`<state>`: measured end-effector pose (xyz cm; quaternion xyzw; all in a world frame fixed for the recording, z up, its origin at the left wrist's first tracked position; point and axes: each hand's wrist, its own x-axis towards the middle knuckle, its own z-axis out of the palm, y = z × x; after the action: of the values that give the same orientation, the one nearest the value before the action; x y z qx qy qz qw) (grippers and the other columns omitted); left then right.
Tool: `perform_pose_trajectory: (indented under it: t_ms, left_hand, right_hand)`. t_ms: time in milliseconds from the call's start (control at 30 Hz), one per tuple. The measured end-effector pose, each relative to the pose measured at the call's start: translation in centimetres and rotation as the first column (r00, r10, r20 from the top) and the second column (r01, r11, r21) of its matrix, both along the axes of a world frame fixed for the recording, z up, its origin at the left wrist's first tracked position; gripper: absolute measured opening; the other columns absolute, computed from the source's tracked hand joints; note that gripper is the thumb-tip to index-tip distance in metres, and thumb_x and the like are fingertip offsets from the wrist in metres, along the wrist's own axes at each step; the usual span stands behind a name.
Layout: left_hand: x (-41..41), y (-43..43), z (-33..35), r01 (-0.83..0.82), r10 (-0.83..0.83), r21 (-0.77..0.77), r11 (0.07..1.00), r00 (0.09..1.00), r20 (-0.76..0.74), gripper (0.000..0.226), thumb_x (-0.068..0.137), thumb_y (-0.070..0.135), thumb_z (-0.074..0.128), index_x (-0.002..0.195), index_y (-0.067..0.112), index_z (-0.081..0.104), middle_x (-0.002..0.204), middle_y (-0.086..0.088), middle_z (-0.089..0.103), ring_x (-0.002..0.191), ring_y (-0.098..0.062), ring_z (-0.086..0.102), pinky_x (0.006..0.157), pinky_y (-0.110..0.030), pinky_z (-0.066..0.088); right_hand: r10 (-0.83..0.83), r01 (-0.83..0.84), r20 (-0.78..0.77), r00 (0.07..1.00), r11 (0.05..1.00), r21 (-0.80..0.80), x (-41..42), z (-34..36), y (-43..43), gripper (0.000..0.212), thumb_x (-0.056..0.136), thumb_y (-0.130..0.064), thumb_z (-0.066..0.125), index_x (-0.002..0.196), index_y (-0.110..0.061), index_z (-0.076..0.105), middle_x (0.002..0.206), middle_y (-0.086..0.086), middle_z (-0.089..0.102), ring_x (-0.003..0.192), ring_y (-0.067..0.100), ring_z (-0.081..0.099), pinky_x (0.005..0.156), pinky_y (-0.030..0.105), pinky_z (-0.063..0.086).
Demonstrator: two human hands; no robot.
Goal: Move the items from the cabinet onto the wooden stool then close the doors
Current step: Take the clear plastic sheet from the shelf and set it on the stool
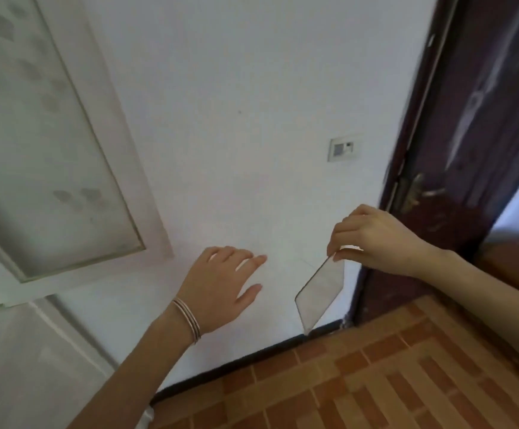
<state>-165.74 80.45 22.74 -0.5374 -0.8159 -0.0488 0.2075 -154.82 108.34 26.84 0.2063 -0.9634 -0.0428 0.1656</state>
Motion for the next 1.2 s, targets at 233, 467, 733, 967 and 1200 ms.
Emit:
perform_pose_trajectory:
  t_ms: [233, 467, 733, 967, 1200]
  left_hand:
    - [9.3, 17.5, -1.5, 0.339, -0.339, 0.020, 0.941, 0.941, 0.015, 0.046, 0.088, 0.044, 0.036, 0.109, 0.020, 0.069, 0.098, 0.000, 0.070, 0.092, -0.022, 0.064, 0.085, -0.043, 0.050]
    - [22.3, 33.6, -3.3, 0.628, -0.631, 0.067, 0.775, 0.774, 0.046, 0.039, 0.089, 0.045, 0.040, 0.107, 0.025, 0.068, 0.095, 0.010, 0.068, 0.101, -0.013, 0.058, 0.094, -0.039, 0.042]
    - [32.8, 46.0, -4.3, 0.833, -0.837, 0.082, 0.547, 0.546, 0.031, 0.032, 0.083, 0.047, 0.042, 0.080, 0.027, 0.068, 0.079, 0.013, 0.066, 0.091, -0.012, 0.061, 0.094, -0.040, 0.039]
    - [35.6, 53.1, -6.2, 0.893, -0.897, 0.097, 0.439, 0.429, 0.107, 0.030, 0.082, 0.042, 0.041, 0.074, 0.028, 0.066, 0.077, 0.015, 0.065, 0.083, -0.010, 0.061, 0.090, -0.045, 0.046]
    - [32.1, 61.7, -4.8, 0.947, -0.962, 0.169, 0.273, 0.265, 0.072, 0.022, 0.082, 0.039, 0.050, 0.074, 0.031, 0.069, 0.074, 0.018, 0.064, 0.086, -0.004, 0.058, 0.100, -0.044, 0.034]
  right_hand:
    - [-0.443, 0.445, 0.036, 0.896, 0.892, -0.076, 17.5, -1.1, 10.9, 0.010, 0.074, -0.031, 0.076, 0.079, -0.031, 0.067, 0.076, -0.019, 0.064, 0.063, 0.003, 0.054, 0.075, 0.018, 0.040]
    - [-0.704, 0.709, 0.082, 0.705, 0.701, -0.080, 34.5, -2.2, 19.7, 0.006, 0.073, -0.031, 0.069, 0.078, -0.033, 0.066, 0.073, -0.019, 0.062, 0.057, 0.005, 0.055, 0.065, 0.013, 0.032]
    - [-0.884, 0.883, 0.101, 0.455, 0.434, -0.181, 47.1, -3.6, 23.6, 0.012, 0.073, -0.024, 0.072, 0.078, -0.033, 0.066, 0.077, -0.018, 0.065, 0.060, 0.017, 0.056, 0.055, 0.031, 0.048]
    - [-0.876, 0.917, 0.303, 0.376, 0.306, -0.255, 50.2, -4.8, 26.1, 0.009, 0.082, -0.031, 0.068, 0.090, -0.033, 0.068, 0.085, -0.018, 0.065, 0.069, 0.000, 0.053, 0.066, 0.028, 0.048]
    - [-0.827, 0.847, 0.216, 0.519, 0.462, -0.264, 47.0, -5.3, 31.8, 0.020, 0.093, -0.030, 0.050, 0.104, -0.025, 0.065, 0.086, -0.012, 0.067, 0.073, 0.001, 0.057, 0.069, 0.023, 0.048]
